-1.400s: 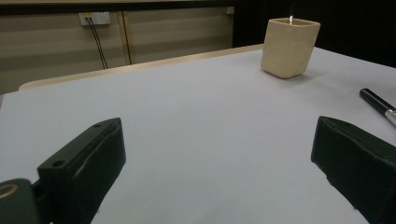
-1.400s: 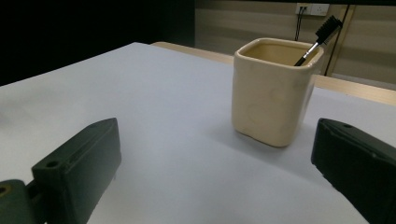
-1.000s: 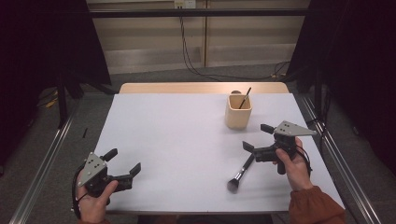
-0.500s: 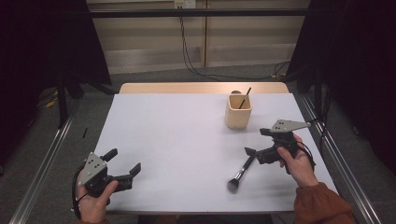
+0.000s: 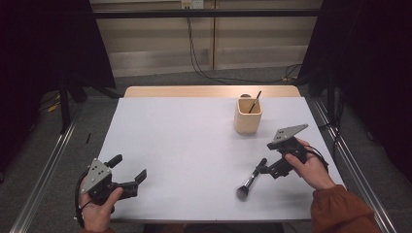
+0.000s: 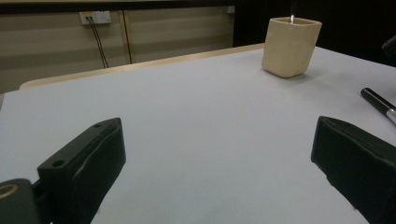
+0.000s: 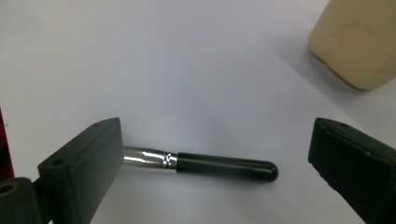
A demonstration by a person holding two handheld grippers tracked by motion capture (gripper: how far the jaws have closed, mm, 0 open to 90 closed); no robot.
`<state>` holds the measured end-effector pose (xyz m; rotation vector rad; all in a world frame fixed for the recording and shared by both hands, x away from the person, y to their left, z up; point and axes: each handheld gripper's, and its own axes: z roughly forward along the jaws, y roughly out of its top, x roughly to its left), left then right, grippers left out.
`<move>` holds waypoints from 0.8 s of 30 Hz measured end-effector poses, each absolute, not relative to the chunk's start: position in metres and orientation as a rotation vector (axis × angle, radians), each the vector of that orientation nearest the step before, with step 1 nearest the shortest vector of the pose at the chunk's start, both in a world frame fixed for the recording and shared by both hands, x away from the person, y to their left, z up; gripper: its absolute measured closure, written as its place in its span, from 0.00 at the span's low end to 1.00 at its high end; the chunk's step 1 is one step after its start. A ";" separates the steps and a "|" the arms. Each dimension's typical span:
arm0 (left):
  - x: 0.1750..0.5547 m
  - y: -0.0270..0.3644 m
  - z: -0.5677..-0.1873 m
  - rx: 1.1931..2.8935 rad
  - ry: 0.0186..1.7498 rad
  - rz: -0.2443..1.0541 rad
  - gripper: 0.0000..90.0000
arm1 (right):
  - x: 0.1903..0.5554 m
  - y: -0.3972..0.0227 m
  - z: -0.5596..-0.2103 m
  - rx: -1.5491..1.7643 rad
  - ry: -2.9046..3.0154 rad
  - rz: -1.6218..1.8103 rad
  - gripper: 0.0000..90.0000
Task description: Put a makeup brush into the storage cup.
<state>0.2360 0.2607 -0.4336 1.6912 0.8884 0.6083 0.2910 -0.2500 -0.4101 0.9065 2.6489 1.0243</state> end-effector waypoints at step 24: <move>0.237 0.260 -0.434 1.701 0.883 0.609 0.03 | 0.303 -0.216 -0.420 0.435 3.010 0.740 0.09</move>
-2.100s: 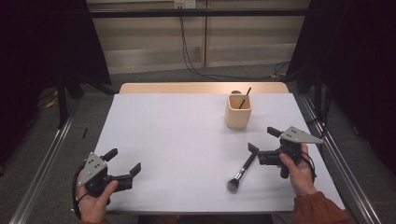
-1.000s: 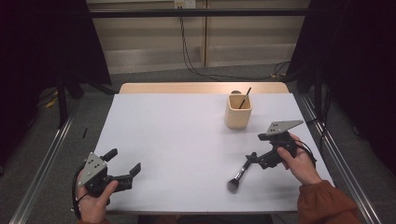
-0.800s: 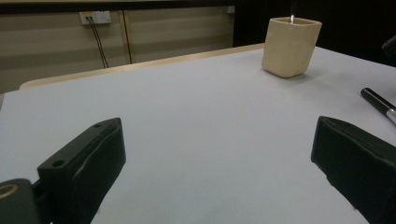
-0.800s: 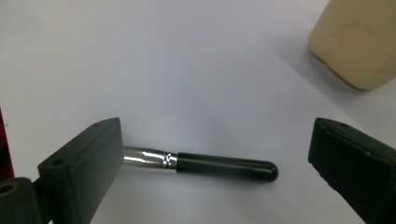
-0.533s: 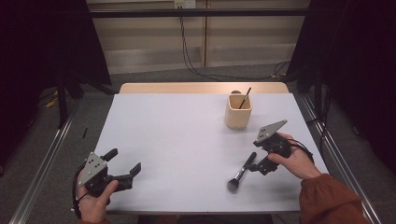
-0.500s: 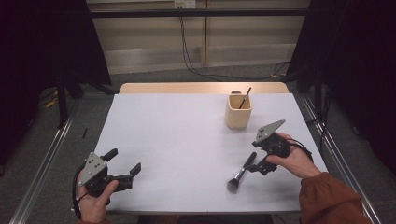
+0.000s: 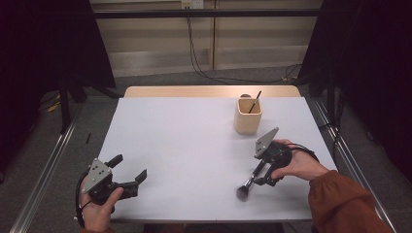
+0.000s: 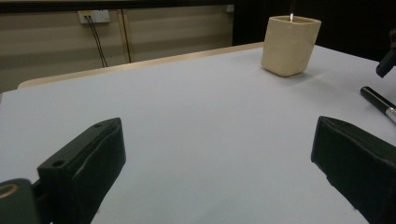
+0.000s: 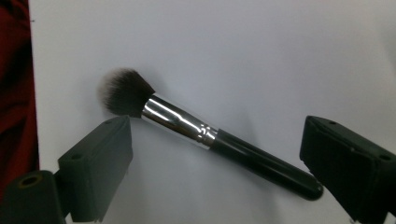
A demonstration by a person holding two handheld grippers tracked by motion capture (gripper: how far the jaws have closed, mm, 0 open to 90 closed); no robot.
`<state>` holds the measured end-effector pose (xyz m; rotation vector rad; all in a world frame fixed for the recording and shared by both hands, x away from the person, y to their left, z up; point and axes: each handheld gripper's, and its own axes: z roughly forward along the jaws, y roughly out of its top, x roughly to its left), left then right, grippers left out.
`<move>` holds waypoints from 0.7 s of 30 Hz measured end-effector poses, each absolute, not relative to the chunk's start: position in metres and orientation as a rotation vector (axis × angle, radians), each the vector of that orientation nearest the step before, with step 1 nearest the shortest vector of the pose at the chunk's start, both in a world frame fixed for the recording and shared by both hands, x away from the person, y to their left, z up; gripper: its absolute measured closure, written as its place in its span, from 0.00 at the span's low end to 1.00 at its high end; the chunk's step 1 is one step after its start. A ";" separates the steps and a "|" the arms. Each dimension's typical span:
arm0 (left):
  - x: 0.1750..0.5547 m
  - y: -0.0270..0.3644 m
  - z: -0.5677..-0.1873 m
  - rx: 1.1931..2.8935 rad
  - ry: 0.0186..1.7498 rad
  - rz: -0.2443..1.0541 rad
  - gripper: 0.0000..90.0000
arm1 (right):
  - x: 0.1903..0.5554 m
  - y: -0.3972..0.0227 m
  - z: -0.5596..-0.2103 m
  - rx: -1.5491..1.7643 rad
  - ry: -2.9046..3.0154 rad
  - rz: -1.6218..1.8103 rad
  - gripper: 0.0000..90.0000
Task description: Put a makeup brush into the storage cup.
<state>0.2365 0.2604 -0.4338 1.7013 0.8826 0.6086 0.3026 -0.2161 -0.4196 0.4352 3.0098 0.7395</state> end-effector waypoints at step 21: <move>0.236 0.260 -0.434 1.701 0.881 0.609 0.03 | 0.302 -0.199 -0.433 0.241 3.090 0.569 0.30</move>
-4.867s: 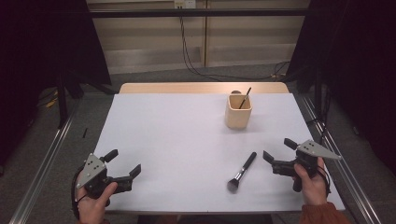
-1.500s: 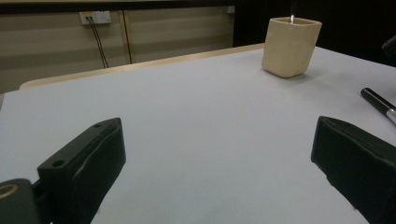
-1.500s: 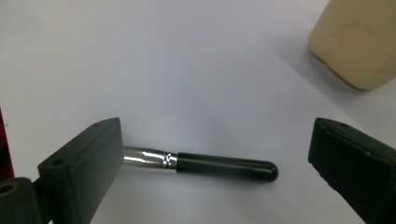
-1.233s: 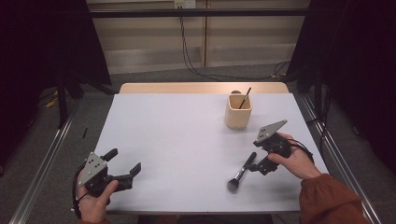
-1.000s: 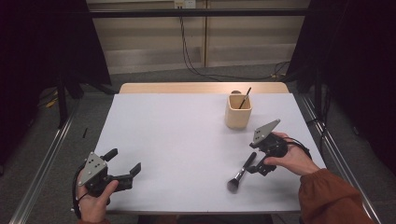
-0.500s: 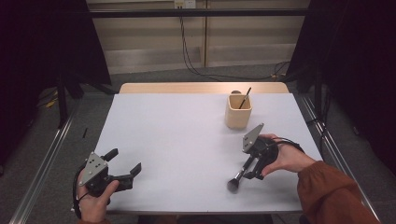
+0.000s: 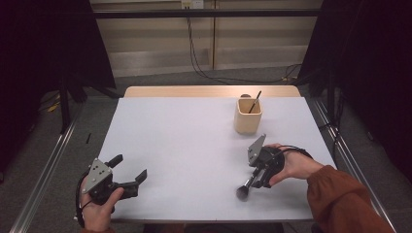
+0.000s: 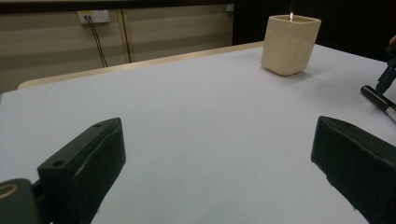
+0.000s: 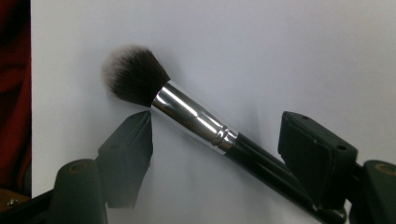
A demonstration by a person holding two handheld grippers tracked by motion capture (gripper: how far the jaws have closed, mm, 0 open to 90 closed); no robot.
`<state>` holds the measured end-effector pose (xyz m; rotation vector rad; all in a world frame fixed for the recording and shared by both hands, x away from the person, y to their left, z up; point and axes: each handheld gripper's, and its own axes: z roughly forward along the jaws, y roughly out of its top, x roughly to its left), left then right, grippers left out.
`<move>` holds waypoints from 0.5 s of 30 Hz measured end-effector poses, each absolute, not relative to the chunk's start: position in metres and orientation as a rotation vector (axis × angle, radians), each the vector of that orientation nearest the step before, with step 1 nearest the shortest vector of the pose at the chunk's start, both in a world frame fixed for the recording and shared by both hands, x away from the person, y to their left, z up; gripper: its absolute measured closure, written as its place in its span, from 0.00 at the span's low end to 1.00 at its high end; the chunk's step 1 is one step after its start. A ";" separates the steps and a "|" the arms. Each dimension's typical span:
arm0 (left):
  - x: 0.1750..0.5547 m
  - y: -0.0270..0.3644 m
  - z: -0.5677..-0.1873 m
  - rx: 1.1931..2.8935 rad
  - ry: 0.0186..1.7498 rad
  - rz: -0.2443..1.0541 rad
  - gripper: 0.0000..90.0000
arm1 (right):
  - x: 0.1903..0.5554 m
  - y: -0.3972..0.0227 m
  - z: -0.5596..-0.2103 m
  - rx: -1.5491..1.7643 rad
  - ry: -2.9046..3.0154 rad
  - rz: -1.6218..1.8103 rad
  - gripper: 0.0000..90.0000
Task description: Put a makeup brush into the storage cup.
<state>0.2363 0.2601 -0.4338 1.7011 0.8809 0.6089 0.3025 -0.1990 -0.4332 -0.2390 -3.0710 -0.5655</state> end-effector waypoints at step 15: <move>0.236 0.260 -0.434 1.702 0.874 0.609 0.03 | 0.305 -0.193 -0.444 -0.158 -3.075 -0.499 0.44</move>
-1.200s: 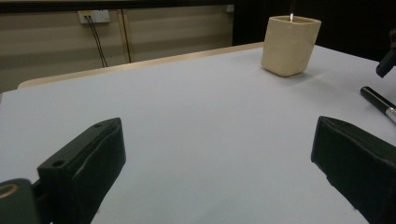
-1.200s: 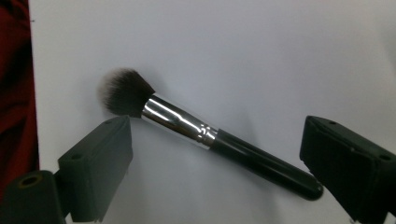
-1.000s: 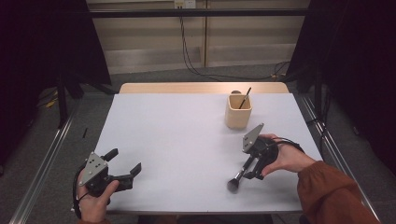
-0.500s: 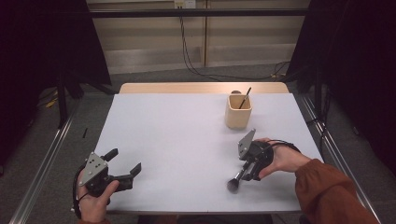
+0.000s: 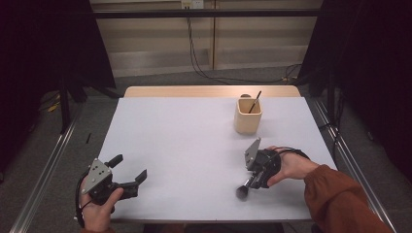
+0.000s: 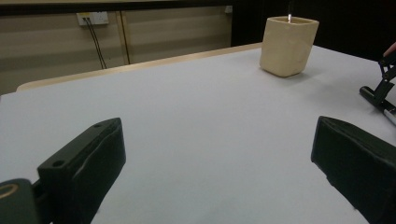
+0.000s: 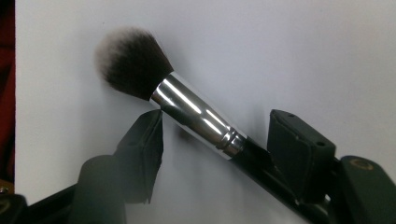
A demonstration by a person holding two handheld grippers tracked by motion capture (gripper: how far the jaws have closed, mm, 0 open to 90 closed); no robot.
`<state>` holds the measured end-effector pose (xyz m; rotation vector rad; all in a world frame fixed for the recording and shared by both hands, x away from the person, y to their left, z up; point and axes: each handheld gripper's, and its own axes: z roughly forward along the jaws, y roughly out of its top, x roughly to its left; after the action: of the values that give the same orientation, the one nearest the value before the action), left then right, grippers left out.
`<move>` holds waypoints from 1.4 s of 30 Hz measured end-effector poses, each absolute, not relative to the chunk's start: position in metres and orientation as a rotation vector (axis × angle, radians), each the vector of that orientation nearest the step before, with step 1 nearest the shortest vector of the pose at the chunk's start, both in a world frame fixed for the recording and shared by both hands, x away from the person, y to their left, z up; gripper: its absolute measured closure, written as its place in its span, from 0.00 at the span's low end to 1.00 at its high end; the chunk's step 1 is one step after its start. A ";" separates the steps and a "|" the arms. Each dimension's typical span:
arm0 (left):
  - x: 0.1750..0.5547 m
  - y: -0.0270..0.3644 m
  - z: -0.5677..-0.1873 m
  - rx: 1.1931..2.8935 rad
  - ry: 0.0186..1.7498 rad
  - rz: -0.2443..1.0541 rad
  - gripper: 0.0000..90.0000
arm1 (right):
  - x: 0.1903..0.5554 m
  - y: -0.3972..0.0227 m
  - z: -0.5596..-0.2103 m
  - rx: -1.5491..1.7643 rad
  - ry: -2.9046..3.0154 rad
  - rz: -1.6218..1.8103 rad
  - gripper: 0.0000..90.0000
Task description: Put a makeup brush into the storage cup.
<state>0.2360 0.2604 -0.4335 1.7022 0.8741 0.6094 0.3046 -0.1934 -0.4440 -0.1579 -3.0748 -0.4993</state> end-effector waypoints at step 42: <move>0.236 0.262 -0.434 1.701 0.871 0.606 0.03 | 0.308 -0.189 -0.447 -0.272 -3.031 -0.416 0.80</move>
<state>0.2362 0.2619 -0.4339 1.7012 0.8709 0.6060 0.3084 -0.1890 -0.4472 -0.2723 -3.0312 -0.4164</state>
